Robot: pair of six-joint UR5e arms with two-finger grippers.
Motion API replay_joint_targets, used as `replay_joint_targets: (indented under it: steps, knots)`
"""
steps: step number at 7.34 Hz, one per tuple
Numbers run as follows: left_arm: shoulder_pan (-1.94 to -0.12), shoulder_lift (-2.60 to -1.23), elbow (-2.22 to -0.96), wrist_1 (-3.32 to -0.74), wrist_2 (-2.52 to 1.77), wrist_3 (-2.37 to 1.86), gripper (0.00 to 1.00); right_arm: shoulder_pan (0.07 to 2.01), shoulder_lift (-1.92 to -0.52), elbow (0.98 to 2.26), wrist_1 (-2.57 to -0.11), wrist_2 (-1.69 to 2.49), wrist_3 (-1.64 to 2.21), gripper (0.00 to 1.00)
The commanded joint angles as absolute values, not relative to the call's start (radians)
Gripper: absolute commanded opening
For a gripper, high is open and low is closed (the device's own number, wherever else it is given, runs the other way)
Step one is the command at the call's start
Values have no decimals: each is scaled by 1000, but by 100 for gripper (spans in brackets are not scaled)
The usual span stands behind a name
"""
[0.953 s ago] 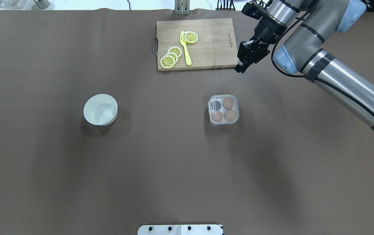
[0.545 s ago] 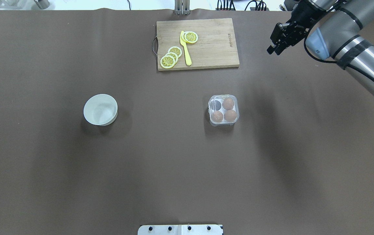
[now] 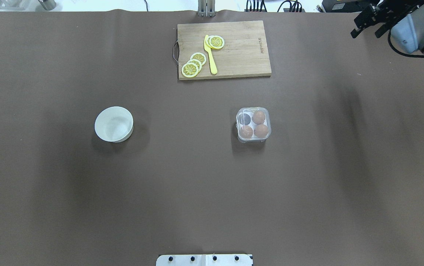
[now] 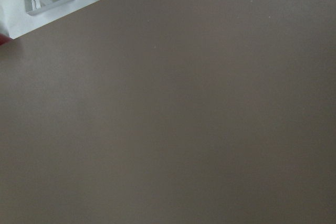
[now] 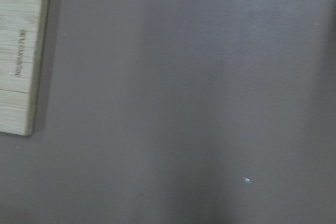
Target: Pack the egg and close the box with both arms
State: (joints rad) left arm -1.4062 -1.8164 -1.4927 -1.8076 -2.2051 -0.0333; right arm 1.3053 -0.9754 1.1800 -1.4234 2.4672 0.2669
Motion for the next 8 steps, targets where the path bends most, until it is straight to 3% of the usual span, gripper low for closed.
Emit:
replay_joint_targets:
  steps: [1, 8]
  knots:
    - [-1448, -1812, -1354, -1909, -2268, 11, 97, 1382, -1061, 1186, -1416, 2374, 160, 100]
    - [-1466, -1737, -1319, -1989, -2275, -11, 97, 1485, -1213, 1209, -1430, 2292, 101, 100]
